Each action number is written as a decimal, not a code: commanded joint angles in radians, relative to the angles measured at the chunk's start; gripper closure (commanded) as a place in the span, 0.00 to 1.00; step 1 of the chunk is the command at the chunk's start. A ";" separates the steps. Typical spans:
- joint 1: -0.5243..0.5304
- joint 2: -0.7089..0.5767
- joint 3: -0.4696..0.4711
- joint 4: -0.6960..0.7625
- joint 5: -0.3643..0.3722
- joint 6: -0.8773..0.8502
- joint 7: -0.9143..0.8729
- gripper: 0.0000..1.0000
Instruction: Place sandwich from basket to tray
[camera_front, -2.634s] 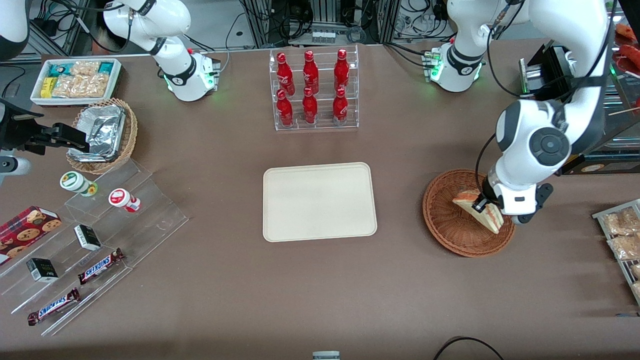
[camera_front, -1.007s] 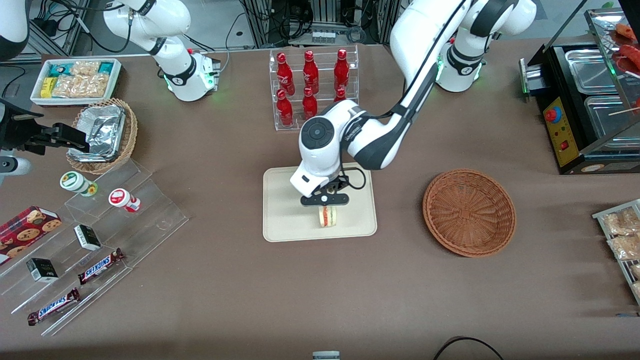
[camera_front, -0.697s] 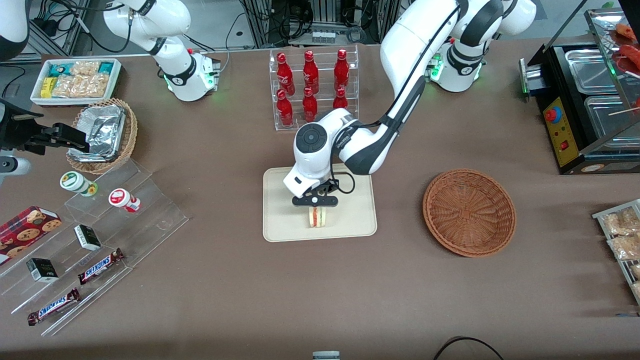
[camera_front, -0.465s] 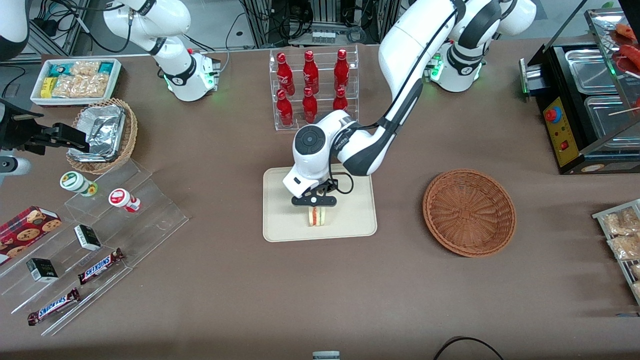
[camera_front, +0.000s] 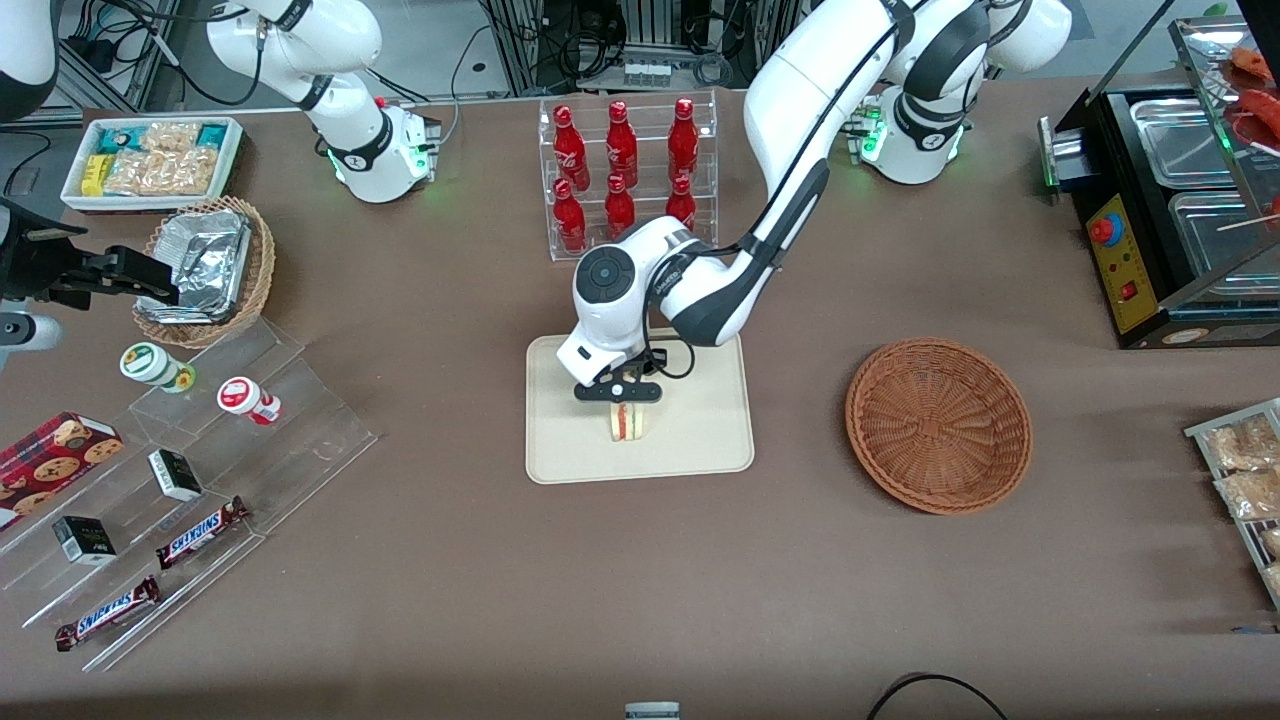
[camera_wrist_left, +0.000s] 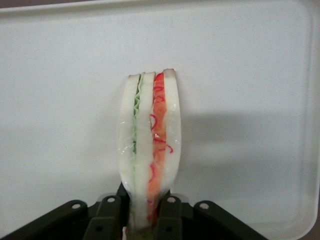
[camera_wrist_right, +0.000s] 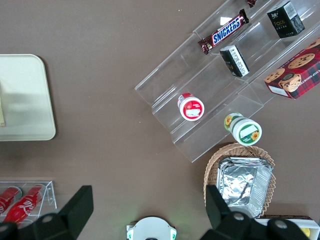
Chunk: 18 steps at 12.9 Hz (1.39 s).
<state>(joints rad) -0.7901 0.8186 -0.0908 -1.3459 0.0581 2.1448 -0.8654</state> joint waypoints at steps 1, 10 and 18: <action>-0.006 -0.012 0.010 0.033 -0.004 -0.016 -0.014 0.00; 0.055 -0.344 0.144 0.028 0.000 -0.320 -0.179 0.00; 0.320 -0.509 0.189 0.022 -0.006 -0.535 0.038 0.00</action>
<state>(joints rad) -0.5230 0.3779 0.1065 -1.2943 0.0599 1.6644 -0.9017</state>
